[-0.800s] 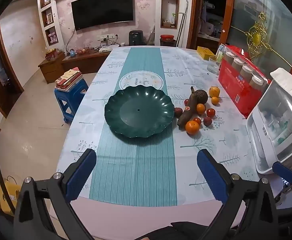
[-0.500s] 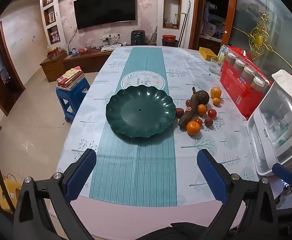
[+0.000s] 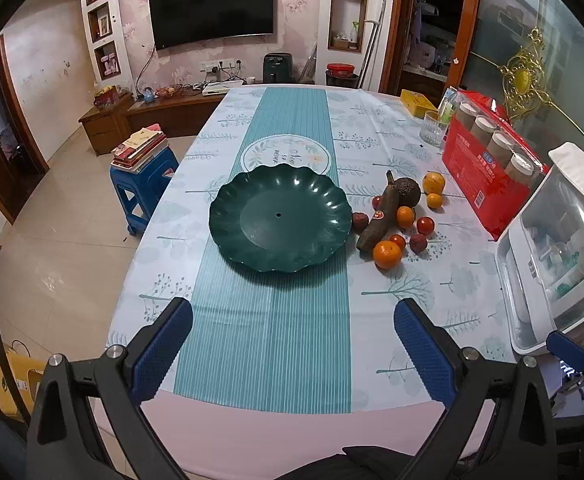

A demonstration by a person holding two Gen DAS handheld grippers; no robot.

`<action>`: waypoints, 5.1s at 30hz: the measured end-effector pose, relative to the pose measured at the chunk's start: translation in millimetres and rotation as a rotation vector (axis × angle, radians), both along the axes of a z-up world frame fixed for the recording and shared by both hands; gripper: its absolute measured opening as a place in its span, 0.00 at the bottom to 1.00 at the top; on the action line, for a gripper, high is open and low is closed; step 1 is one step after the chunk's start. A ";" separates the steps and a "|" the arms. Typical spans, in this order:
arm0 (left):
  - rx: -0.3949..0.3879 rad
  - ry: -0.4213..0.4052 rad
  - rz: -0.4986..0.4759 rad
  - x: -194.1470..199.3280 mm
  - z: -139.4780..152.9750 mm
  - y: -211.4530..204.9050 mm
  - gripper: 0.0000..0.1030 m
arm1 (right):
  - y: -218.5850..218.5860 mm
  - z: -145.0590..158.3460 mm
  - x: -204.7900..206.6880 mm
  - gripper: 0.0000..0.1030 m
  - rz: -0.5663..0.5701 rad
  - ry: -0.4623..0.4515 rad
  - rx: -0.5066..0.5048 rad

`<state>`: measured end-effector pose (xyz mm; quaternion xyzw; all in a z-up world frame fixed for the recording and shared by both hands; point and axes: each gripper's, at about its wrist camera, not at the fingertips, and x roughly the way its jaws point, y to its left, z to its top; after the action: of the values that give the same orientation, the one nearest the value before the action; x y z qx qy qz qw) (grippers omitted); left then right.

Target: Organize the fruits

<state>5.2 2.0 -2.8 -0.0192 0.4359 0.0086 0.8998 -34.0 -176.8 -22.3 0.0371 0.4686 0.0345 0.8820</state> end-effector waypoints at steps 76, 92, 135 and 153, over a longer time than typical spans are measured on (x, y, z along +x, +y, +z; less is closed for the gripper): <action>-0.173 0.248 0.079 163.2 -101.4 -81.0 0.96 | -70.8 -79.3 162.9 0.92 0.123 -0.147 -0.154; -0.213 0.382 0.119 202.8 -169.4 -113.4 0.74 | -70.8 -148.7 192.4 0.69 0.275 -0.146 -0.161; -0.153 0.417 0.088 212.4 -167.3 -120.7 0.42 | -68.1 -165.5 205.3 0.26 0.333 -0.099 0.002; -0.176 0.289 0.100 178.8 -120.8 -27.1 0.42 | -8.3 -118.7 172.5 0.26 0.363 -0.161 -0.068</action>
<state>184.0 -25.2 -123.6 -0.1182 0.5581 0.0177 0.8211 138.5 -185.0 -141.0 -0.0806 0.3966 0.1802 0.8965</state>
